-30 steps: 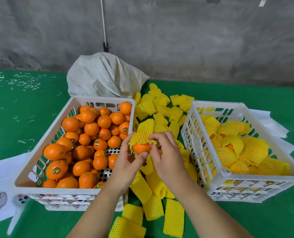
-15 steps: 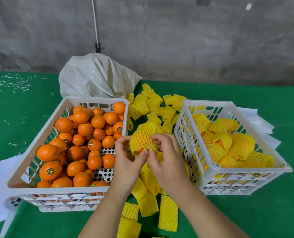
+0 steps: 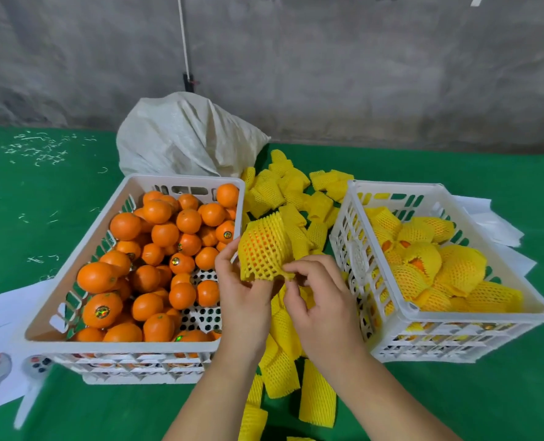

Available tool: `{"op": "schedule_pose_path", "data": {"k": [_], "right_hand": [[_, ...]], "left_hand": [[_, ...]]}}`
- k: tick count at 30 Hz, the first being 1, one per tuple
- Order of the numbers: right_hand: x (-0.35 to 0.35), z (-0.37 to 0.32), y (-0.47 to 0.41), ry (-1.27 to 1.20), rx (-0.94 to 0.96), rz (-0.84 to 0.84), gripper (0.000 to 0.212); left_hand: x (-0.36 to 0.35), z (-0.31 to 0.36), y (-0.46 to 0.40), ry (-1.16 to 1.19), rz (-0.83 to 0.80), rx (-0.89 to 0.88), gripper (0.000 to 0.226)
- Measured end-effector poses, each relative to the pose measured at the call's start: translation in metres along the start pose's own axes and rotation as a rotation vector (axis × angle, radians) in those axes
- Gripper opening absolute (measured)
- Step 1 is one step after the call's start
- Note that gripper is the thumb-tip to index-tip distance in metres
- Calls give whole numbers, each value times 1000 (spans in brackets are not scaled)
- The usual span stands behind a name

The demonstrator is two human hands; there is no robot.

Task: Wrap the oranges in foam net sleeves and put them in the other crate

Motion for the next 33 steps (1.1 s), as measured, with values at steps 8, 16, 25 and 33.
{"op": "schedule_pose_path", "data": {"k": [8,16,25,33], "right_hand": [[-5,9,-9,-83,-37,-75,16],[-15,42,-5,-493,-736,-184,76],[24,121,-34,-289,-721,-108,87],[86,269,-89,231,-686,-62,88]], "left_hand": [[5,7,-6,-116,-117,-94,81],[-20,4,5,-337,-148,-284,91],[-48,-9,3,-831,-457,-461,72],[-14,-58,-23,-1311,-475,-584,34]]}}
Point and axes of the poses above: each hand's wrist, its own y-axis away from the middle knuckle, its own x-axis out of the back of the hand, z = x × y, the point moved 7 cm from there along -y, towards the middle knuckle, and after that the axes turned 13 degrees about z, right-handed, at the moved point
